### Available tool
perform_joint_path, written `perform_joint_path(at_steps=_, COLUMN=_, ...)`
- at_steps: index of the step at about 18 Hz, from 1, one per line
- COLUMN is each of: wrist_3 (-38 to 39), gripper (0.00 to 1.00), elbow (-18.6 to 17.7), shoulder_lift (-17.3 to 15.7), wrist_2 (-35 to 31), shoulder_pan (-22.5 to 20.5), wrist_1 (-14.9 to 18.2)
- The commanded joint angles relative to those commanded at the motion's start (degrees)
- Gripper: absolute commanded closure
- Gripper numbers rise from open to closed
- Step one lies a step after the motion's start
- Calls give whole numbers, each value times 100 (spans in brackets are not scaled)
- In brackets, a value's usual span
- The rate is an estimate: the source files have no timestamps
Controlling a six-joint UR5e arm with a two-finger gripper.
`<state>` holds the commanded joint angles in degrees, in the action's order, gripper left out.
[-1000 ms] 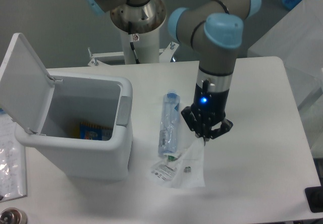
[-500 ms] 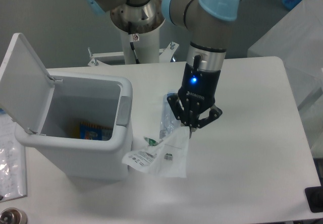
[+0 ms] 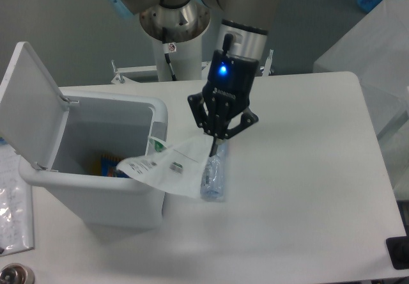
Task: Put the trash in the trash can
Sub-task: 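Lift the wrapper and carry it over the white trash bin, then lower into the bin and open the gripper to drop the wrapper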
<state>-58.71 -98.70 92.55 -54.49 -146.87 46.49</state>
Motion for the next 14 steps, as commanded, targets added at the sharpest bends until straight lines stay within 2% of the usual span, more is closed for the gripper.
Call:
perform_joint_path(at_steps=7, wrist_3=0, gripper=100, elbow=-18, shoulder_lift=-88, wrist_2=53, shoulder_pan=492, wrist_1=0)
perform_joint_path(at_steps=9, wrist_3=-62, gripper=57, elbow=-18, shoulder_lift=-71, wrist_2=97, shoulder_pan=536, wrist_1=-9)
perform_joint_path(at_steps=11, wrist_3=-131, gripper=25, elbow=-18, shoulder_lift=-44, wrist_2=176, shoulder_pan=554, wrist_1=-17)
perform_joint_path(at_steps=12, wrist_3=-271, gripper=15, elbow=-18, shoulder_lift=-36, wrist_2=228, shoulder_pan=554, wrist_1=-18)
perform_joint_path(at_steps=14, wrist_3=-360, gripper=11, elbow=-18, shoulder_lift=-27, wrist_2=316, shoulder_pan=545, wrist_1=-9)
